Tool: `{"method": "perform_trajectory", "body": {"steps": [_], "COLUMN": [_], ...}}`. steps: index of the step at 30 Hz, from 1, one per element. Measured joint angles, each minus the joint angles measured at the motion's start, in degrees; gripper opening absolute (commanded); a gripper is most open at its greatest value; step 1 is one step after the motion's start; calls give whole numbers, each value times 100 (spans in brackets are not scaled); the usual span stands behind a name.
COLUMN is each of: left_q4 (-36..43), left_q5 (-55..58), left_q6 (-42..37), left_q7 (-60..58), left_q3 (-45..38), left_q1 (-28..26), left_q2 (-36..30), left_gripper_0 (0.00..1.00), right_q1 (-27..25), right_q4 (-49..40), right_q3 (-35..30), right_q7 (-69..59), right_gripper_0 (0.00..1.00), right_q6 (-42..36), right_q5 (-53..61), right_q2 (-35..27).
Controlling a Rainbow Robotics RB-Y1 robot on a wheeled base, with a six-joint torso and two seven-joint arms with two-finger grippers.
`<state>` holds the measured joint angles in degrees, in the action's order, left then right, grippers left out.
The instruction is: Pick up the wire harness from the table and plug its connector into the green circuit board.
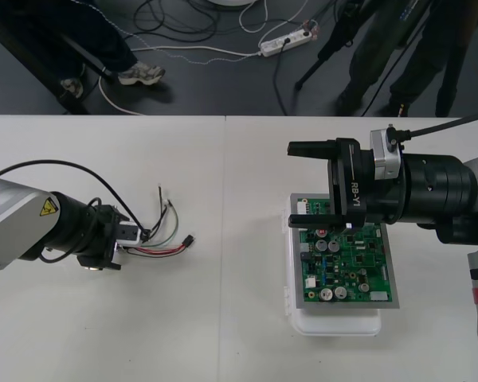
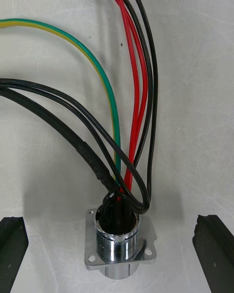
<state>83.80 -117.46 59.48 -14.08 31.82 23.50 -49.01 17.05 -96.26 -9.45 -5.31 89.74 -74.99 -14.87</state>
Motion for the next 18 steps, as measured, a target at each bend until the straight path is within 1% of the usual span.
{"method": "perform_trajectory", "body": {"steps": [1, 2, 3, 18], "left_q4": [0, 0, -1, -2], "left_q5": [0, 0, 0, 0], "left_q6": [0, 0, 0, -4], "left_q7": [0, 0, 0, 0], "left_q3": [1, 1, 1, 54], "left_q1": [0, 0, 0, 0], "left_q2": [1, 1, 1, 3], "left_gripper_0": [27, 2, 0, 0], "right_q1": [0, 0, 0, 0], "right_q4": [0, 0, 0, 0], "right_q3": [0, 0, 0, -2], "right_q7": [0, 0, 0, 0], "right_gripper_0": [100, 100, 100, 100], "right_q6": [0, 0, 0, 0], "right_q5": [0, 0, 0, 0], "right_q2": [0, -1, -1, -10]}}
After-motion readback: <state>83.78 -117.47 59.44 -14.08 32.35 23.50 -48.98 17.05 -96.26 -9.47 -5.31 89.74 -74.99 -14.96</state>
